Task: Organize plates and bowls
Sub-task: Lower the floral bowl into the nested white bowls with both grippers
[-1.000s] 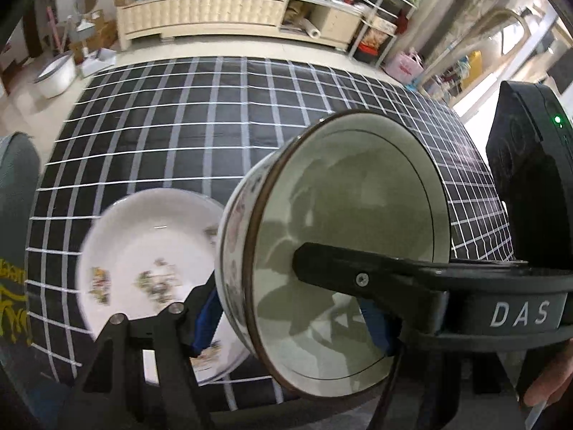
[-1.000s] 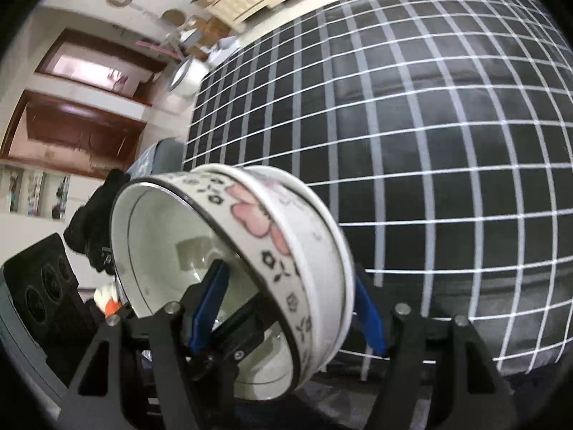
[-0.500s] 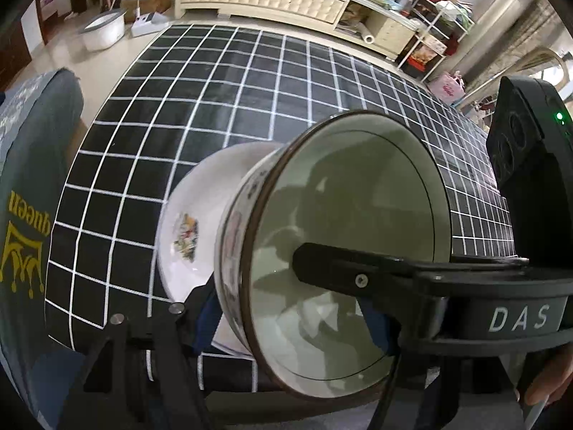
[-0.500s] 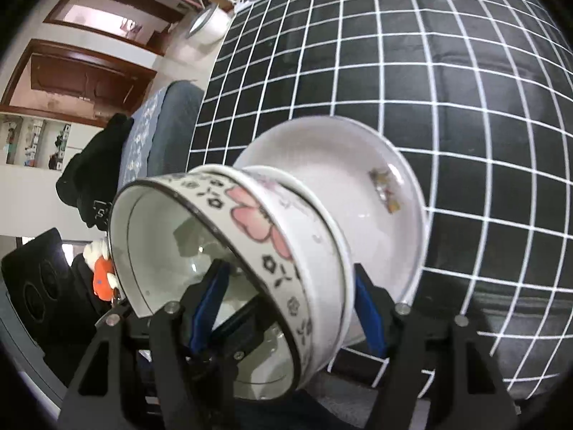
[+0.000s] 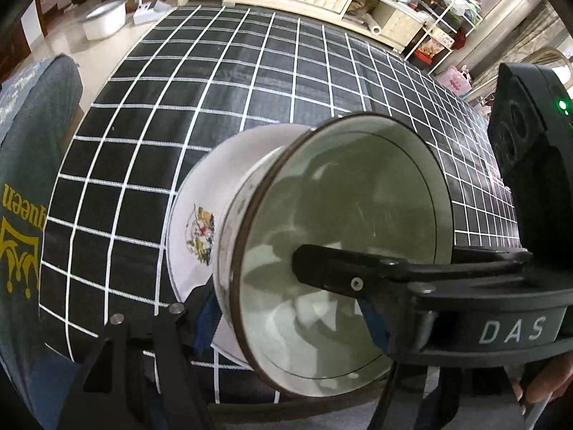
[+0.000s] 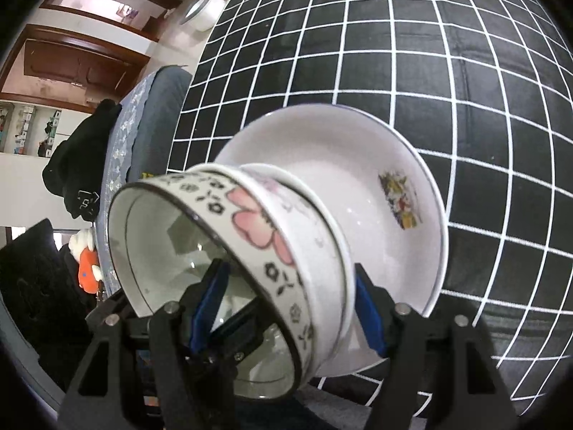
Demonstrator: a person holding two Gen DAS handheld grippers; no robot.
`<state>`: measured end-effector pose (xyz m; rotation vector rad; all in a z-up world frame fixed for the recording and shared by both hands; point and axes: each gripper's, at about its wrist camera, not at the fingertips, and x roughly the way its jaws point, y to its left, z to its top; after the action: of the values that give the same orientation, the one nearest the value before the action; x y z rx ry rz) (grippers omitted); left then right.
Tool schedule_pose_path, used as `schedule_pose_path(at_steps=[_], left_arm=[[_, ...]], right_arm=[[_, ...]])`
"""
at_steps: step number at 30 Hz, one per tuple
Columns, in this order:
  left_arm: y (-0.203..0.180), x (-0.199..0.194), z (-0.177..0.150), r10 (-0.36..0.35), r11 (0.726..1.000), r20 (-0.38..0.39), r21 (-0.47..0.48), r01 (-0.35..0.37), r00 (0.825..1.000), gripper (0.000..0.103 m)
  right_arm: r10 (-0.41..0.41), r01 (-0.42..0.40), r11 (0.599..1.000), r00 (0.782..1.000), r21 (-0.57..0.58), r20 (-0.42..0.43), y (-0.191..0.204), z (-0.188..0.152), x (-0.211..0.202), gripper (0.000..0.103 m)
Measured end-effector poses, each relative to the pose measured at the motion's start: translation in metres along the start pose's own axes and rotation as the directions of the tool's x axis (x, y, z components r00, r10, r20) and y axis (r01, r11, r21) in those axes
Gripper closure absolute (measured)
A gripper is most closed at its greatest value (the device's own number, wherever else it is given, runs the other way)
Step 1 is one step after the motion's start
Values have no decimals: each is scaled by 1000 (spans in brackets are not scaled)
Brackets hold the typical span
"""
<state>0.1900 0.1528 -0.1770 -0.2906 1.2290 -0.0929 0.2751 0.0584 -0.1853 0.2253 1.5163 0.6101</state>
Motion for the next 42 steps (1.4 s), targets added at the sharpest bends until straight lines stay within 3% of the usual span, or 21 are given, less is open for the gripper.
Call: schedule_pose_path(at_steps=[9, 14, 19, 42], left_arm=[[-8, -1, 2, 47, 997, 24, 53, -48, 999, 37], [-16, 0, 0, 64, 994, 36, 85, -67, 997, 37], [-22, -3, 0, 88, 990, 43, 104, -92, 995, 38], [-30, -38, 1, 140, 980, 135, 120, -157, 981, 38]], right_arm=[[21, -20, 1000, 1000, 18, -20, -8, -1, 2, 28], [-26, 26, 1000, 1000, -9, -13, -5, -3, -2, 28], [-135, 139, 988, 989, -70, 55, 7, -3, -14, 28], [-131, 152, 982, 976, -112, 172, 17, -19, -63, 28]])
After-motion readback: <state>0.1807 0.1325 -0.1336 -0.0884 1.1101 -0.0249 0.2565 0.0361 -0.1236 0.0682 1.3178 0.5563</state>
